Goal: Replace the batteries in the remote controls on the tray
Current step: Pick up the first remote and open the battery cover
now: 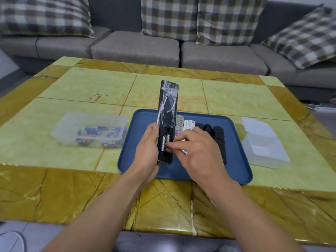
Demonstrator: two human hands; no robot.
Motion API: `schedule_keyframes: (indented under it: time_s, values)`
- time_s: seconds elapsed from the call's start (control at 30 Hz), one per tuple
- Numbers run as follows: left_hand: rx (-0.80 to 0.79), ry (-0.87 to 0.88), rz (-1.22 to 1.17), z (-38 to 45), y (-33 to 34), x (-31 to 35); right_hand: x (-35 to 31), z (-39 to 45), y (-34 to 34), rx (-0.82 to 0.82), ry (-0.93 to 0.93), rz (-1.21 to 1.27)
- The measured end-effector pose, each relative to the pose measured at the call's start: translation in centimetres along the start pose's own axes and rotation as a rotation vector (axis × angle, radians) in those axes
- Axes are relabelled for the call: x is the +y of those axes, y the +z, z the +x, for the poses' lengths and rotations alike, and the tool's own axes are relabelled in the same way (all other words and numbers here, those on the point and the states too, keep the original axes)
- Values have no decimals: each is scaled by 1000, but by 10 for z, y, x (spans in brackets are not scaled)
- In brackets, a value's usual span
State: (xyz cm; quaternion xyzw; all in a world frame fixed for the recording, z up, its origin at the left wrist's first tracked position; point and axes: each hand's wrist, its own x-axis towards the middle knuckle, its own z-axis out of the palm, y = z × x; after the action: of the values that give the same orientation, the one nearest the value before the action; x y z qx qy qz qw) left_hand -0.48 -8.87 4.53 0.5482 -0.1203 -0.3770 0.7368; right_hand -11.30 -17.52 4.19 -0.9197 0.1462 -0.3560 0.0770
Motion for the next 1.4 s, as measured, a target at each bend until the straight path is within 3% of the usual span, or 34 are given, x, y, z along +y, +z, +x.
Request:
schedule_keyframes:
  time_s: [0.23,0.43,0.6,1.03,1.2,1.4]
  values:
    - [28,-148,-93,2,-1,10,-1,5,1,36,-188,-162]
    - [50,-223,-155,5,1,15,-2,-1,12,39,-159,-242]
    - [65,-209,-181,5,7,16,3,2,15,72,-22,-66]
    - [-93,-172,-116,-1,2,12,-11,14,-2,50,231,242]
    - [-81,-172,-129,-1,0,12,-15,18,-4,44,217,224]
    - [-75,-187,-146,6,-7,18,-12,15,-5,-44,37,158]
